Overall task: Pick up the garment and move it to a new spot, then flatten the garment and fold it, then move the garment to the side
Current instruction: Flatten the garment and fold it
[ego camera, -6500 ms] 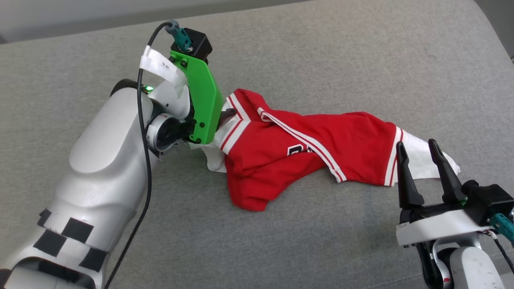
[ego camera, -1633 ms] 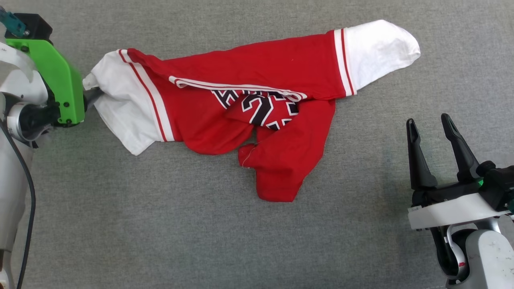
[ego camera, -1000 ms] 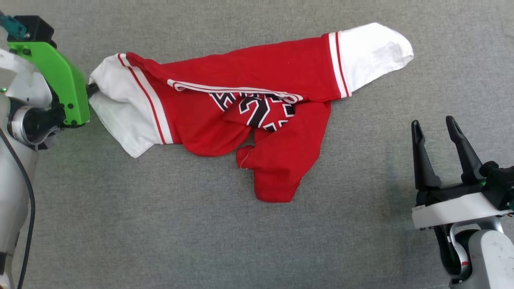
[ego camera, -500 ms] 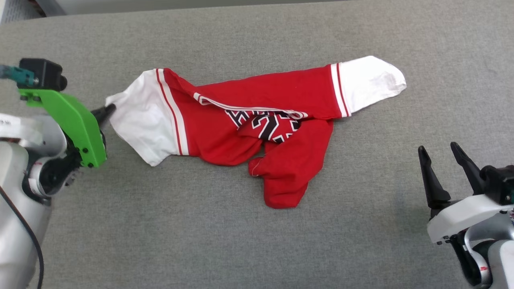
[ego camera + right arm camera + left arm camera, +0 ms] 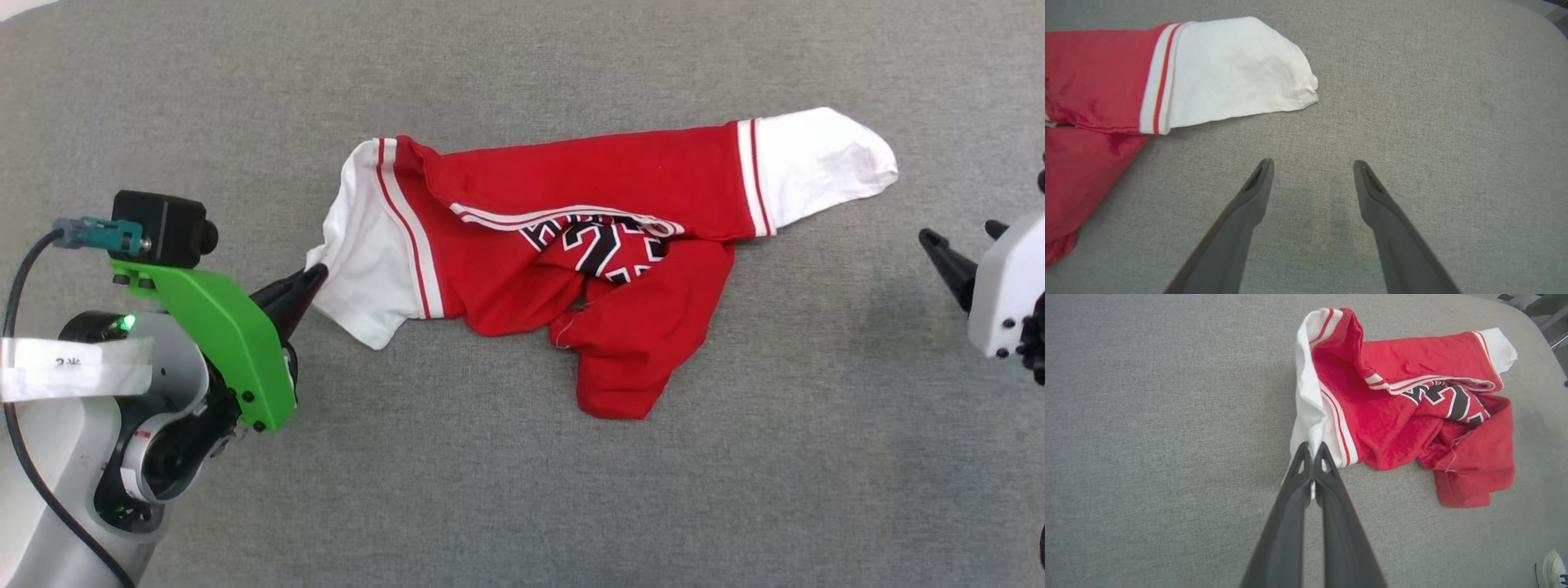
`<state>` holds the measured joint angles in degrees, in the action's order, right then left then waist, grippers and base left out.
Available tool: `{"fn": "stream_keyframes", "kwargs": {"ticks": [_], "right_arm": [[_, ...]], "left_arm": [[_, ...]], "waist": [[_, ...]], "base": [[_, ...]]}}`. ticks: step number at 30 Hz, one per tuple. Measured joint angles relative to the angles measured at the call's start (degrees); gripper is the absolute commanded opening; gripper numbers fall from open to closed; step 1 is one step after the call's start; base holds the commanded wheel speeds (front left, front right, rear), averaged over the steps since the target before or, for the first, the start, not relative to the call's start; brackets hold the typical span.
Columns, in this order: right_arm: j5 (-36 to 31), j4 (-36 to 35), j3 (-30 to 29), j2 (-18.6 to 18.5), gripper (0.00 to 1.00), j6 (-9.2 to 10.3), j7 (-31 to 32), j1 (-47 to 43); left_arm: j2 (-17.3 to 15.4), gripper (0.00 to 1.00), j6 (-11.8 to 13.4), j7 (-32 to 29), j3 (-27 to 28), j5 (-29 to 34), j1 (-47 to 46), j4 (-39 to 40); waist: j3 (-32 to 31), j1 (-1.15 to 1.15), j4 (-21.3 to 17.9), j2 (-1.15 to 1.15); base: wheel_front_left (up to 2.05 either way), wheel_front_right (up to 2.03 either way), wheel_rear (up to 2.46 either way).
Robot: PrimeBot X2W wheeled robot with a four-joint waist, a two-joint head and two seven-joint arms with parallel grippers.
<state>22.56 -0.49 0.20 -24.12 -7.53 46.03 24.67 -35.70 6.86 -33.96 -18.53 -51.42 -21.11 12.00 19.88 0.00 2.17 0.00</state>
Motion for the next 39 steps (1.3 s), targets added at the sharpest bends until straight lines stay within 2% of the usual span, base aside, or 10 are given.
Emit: {"fn": "stream_keyframes", "kwargs": {"ticks": [3,10,17,28,29,30,31,39], "right_arm": [[0.36,1.81,1.37,-0.77,1.00,0.00,3.83,4.78],[1.62,6.60,4.45,-2.54,1.00,0.00,8.23,11.95],[0.32,12.17,5.75,-4.42,1.00,0.00,8.10,16.46],[-0.08,17.20,10.11,-6.00,1.00,0.09,6.90,17.73],[0.09,17.47,10.43,-6.24,0.49,0.09,6.90,17.74],[0.38,17.59,10.85,-6.48,0.40,0.08,6.91,17.72],[0.59,17.64,11.15,-6.65,0.00,0.08,6.91,17.72],[2.63,19.53,12.11,-6.64,0.00,0.02,2.29,17.20]], "left_arm": [[0.07,0.00,0.54,-0.37,-0.51,0.04,0.37,2.27],[0.32,0.00,0.68,-0.29,-1.40,1.12,0.31,4.57],[1.20,0.00,0.19,0.68,-2.07,1.81,0.10,5.28],[1.42,0.00,-0.65,2.15,-2.61,2.88,-1.20,5.13],[1.44,0.00,-0.66,2.15,-2.69,2.91,-1.33,5.03],[1.46,0.00,-0.70,2.16,-2.75,2.94,-1.41,4.90],[1.48,0.00,-0.87,2.16,-2.80,2.94,-1.49,4.72],[1.37,0.00,-1.05,4.61,-2.09,4.28,-1.79,1.42]], "waist": [[1.37,0.00,0.94,0.00],[4.13,0.00,3.00,0.00],[6.56,0.00,5.15,0.00],[8.78,0.00,7.28,0.00],[8.87,0.00,7.35,0.00],[8.94,0.00,7.41,0.00],[8.95,0.00,7.45,0.00],[7.02,0.00,6.89,0.00]], "base": [[0.00,0.00,0.00],[0.00,0.00,0.00],[0.00,0.00,0.00],[0.00,0.00,0.00],[0.00,0.00,0.00],[0.00,0.00,0.00],[0.00,0.00,0.00],[0.00,0.00,0.00]]}}
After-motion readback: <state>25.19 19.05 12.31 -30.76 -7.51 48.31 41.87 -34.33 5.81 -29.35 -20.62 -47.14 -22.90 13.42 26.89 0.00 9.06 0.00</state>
